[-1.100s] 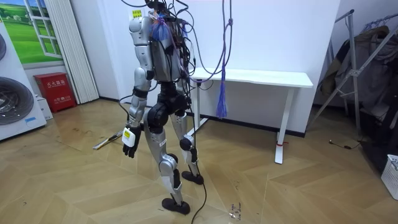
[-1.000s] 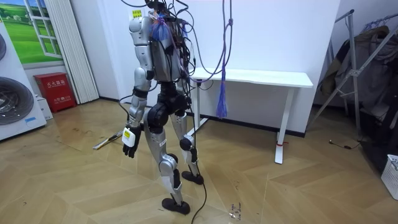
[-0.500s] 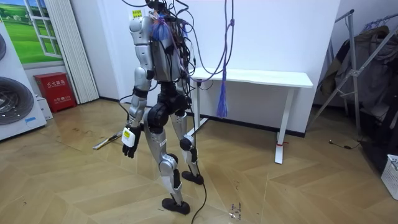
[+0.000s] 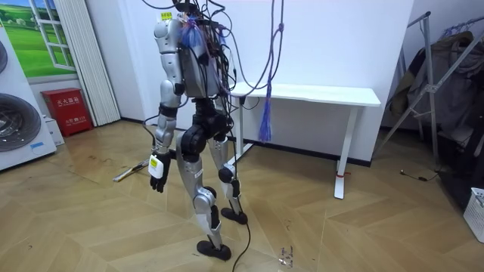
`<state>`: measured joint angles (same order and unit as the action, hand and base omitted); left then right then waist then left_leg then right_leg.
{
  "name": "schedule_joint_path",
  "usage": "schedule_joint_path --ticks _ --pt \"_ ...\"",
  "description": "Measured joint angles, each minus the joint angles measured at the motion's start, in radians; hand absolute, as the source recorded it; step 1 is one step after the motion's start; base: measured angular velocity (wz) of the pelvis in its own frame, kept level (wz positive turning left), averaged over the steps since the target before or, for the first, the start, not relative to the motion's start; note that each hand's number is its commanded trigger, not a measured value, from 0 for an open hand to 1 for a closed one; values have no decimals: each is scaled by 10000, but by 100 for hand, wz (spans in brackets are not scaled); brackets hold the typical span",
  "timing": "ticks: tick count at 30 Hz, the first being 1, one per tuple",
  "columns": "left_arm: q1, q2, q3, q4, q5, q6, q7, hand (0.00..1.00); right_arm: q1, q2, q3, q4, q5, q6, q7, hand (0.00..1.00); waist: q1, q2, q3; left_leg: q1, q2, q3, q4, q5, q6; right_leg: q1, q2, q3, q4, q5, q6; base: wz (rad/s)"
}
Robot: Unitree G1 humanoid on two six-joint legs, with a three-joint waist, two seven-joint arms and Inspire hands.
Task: Mop floor
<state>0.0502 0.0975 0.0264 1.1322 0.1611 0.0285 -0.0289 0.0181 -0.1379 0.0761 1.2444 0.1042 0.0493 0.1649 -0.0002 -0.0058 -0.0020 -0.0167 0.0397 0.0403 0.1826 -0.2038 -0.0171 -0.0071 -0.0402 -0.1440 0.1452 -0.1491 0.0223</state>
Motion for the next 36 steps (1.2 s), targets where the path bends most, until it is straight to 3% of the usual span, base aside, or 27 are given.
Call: schedule_joint_path --ticks 8,11,14,17,19,20,22,23,25,26,27,29,30,31,32,33,35,36 --pt "-199 -21 809 187 -20 -33 -234 0 -148 -151 -400 28 231 -171 344 100 50 122 3 -1380 -75 -102 607 2 3 -1472 -155 -108 914 -297 -80 4" --pt "-321 -31 1166 183 -21 -20 -429 0 -194 -404 -606 29 596 -176 748 100 47 157 7 -2153 -235 -106 1236 -15 3 -2341 -423 -176 1927 -730 -79 19" --pt "-548 -39 1282 228 -62 -3 -590 0 -310 -779 -608 41 1118 -167 950 100 185 325 33 -2994 -367 -143 2217 -308 19 -3315 -699 -230 3370 -1276 -118 19" --pt "-976 4 1279 374 -536 135 -618 0 -545 -1080 -595 85 1326 -137 554 100 437 529 124 -4024 -344 -375 3916 -924 -102 -4157 -799 -287 4836 -1963 -247 13" --pt "-1024 217 1267 367 -1392 138 -598 0 -847 -934 -573 242 1354 -124 165 100 588 383 189 -4811 -227 -533 5445 -1315 -276 -4725 -792 -331 5975 -2643 -452 13" --pt "-1039 292 1255 365 -1603 137 -598 0 -943 -883 -581 340 1353 -122 106 100 622 384 183 -5042 -172 -571 5911 -1371 -283 -4872 -760 -379 6261 -2828 -530 21" --pt "-1030 638 1155 374 -2608 144 -426 0 -1502 -690 -562 878 1327 67 -146 100 782 278 199 -5909 61 -1069 7963 -1392 -275 -5032 -559 -511 7204 -3475 -893 7" --pt "-1005 728 1048 375 -2618 163 -196 0 -1631 -659 -542 975 1321 104 -175 100 900 325 148 -6089 123 -1203 8467 -1348 -260 -5024 -439 -501 7426 -3602 -967 -27" --pt "-636 1195 24 599 -1686 673 659 0 -1992 -580 -275 1291 1305 357 -203 100 1083 17 237 -6744 263 -1460 10167 -834 -225 -5019 -66 -263 8217 -4142 -1262 -32" --pt "-541 1198 -132 609 -1415 808 772 0 -2023 -618 -201 1305 1321 430 -209 100 1090 52 217 -6924 212 -1403 10348 -797 -233 -5014 -51 -223 8338 -4218 -1359 -8" --pt "-282 1109 -537 626 -1010 974 863 0 -2063 -758 -154 1293 1333 598 -227 100 1116 35 252 -7319 61 -1027 10208 -894 -137 -5013 -66 -196 8490 -4358 -1354 -4" --pt "58 926 -863 652 -684 1130 751 0 -2134 -911 -80 1293 1358 804 -320 100 1276 60 272 -7806 -103 -368 8891 -907 -110 -5006 -120 -185 8518 -4492 -1372 -16" --pt "164 866 -877 687 -541 1182 630 0 -2151 -950 66 1301 1408 864 -354 100 1384 39 287 -7898 -234 -98 7510 -834 -128 -4974 -145 -186 8486 -4579 -1347 -19" --pt "190 873 -880 691 -484 1200 604 0 -2116 -923 221 1338 1523 860 -416 100 1356 53 300 -7948 -380 -46 7067 -347 322 -4857 -209 -156 8470 -4718 -1244 -6" --pt "182 881 -894 683 -476 1204 605 0 -2062 -904 228 1349 1592 839 -425 100 1238 -49 303 -7924 -447 64 7001 -315 413 -4817 -314 -150 8440 -4776 -1118 29" --pt "52 843 -901 651 -449 1200 607 0 -1926 -943 225 1348 1685 834 -405 100 1041 -217 262 -7865 -560 362 6863 -437 610 -4803 -493 -79 8368 -4902 -877 42" --pt "-171 670 -912 669 -349 1194 606 0 -1684 -1105 299 1612 1869 837 -452 100 991 -177 275 -7748 -593 609 6839 -672 847 -4599 -594 57 8065 -4902 -791 20" --pt "-258 625 -909 652 -334 1191 608 0 -1516 -1217 408 1739 1900 834 -444 100 913 -149 256 -7619 -757 646 6838 -918 949 -4531 -689 177 8172 -4806 -608 12"
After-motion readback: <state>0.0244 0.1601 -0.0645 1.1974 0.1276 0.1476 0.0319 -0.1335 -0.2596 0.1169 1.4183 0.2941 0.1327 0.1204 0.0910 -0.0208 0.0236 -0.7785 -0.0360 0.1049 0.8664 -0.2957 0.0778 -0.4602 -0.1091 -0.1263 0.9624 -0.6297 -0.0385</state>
